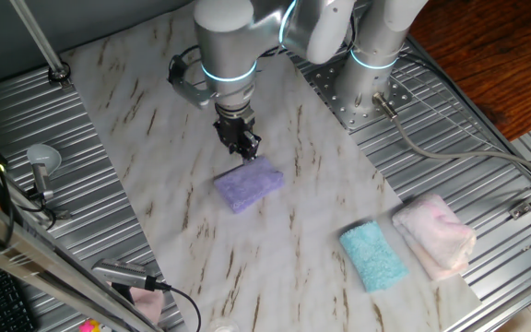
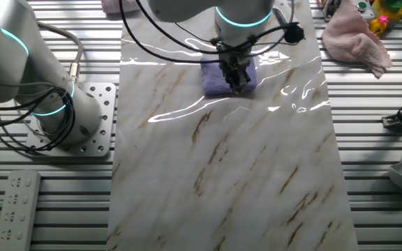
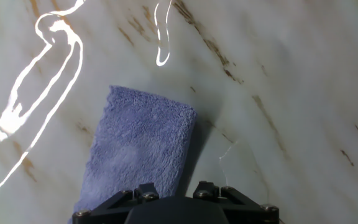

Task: Clean the table with a cloth

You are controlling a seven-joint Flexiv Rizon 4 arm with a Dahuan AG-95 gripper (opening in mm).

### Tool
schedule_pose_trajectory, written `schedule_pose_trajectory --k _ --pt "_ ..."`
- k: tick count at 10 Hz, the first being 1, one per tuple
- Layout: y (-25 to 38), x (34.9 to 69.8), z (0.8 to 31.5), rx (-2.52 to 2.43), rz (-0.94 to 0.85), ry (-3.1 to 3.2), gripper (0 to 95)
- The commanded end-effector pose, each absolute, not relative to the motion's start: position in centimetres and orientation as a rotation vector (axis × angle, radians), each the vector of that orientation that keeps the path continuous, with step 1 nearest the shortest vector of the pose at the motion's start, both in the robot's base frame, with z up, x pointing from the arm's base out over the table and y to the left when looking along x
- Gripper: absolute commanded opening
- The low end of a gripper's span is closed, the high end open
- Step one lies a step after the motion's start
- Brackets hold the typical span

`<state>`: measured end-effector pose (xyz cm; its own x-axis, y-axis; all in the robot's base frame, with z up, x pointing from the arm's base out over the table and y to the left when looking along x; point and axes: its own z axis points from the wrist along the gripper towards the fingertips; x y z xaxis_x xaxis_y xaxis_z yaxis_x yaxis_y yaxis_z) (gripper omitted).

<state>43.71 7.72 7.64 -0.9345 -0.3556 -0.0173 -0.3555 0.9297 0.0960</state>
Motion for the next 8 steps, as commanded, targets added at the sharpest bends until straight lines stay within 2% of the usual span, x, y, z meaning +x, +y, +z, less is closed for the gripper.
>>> schedule_pose_trajectory --k 1,8 --pt "7.9 44.1 6.5 0.445 -0.255 -3.065 38.0" --pt "9.7 45.2 3.6 0.417 -0.325 -3.046 38.0"
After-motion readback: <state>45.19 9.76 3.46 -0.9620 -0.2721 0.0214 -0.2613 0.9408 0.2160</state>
